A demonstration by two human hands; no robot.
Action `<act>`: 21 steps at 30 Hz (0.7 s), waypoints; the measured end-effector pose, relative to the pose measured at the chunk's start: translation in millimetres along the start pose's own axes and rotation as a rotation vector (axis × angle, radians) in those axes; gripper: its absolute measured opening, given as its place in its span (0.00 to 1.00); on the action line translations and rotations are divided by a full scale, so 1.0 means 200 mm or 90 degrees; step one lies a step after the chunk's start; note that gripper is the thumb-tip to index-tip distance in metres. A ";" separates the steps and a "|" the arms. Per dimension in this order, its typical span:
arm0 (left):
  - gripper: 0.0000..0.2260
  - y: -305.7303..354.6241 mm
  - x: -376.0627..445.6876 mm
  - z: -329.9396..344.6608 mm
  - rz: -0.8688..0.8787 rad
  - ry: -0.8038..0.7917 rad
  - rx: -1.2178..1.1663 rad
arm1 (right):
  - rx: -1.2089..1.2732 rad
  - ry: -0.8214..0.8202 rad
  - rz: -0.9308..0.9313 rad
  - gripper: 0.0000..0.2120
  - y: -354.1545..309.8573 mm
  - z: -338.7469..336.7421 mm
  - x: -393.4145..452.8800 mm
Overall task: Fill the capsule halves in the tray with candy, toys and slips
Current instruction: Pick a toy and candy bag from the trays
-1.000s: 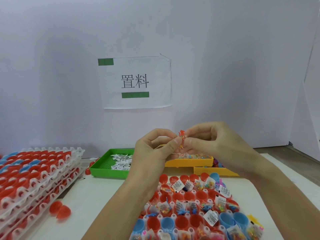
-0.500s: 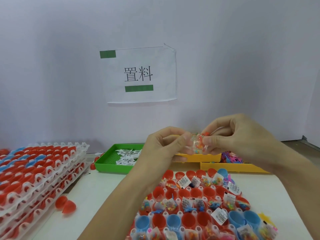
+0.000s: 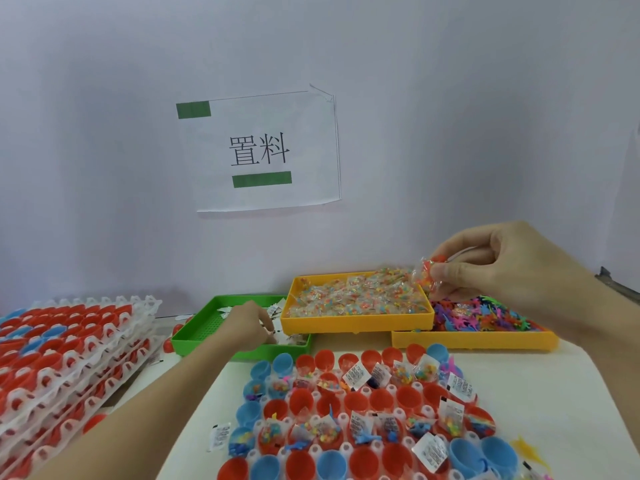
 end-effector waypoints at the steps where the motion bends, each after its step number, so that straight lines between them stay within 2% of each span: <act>1: 0.11 0.00 0.01 0.00 -0.002 0.006 0.000 | -0.004 -0.002 0.000 0.02 0.00 0.00 0.00; 12: 0.02 0.00 0.07 0.02 0.010 -0.016 0.027 | -0.018 -0.017 0.022 0.02 0.03 0.03 0.03; 16: 0.11 0.02 0.06 0.01 0.025 -0.037 0.054 | -0.018 -0.013 0.029 0.03 0.04 0.02 0.04; 21: 0.11 0.04 0.05 0.02 0.024 -0.046 0.076 | -0.032 -0.016 0.035 0.03 0.05 0.04 0.04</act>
Point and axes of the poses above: each hand's wrist, its own x-axis towards the middle knuckle, its own z-axis out of the palm, y = z × x, the point moved 2 cm from there along x, towards the middle knuckle, and after that the axes turned 8 degrees about -y, right-handed, at the moved point
